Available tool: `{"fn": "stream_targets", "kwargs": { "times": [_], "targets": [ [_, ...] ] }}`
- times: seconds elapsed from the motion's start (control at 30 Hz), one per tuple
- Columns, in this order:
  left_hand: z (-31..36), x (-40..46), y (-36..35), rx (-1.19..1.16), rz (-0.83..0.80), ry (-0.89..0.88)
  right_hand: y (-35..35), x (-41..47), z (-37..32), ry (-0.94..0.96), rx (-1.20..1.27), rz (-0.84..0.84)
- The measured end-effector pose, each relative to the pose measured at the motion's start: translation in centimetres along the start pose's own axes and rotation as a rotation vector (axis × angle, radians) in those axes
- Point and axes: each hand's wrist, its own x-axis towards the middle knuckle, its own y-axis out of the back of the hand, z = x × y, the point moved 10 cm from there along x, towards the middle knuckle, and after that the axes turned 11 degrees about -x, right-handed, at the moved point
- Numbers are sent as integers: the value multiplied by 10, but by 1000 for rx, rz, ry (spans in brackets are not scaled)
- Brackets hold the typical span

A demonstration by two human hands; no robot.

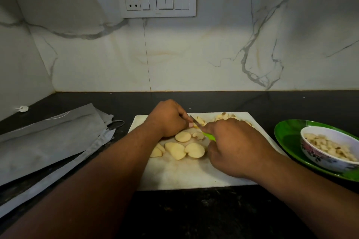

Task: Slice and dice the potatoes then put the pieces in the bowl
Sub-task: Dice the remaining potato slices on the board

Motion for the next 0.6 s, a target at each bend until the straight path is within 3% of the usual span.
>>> {"fn": "stream_targets", "kwargs": {
  "times": [0.23,0.6],
  "targets": [
    [1,-1,-1,-8,-17,15,34,-33,1,37,-47,-58],
    [-11,2,4,-36,-41,45,11,2,11,-64,99,96]
  ]
}}
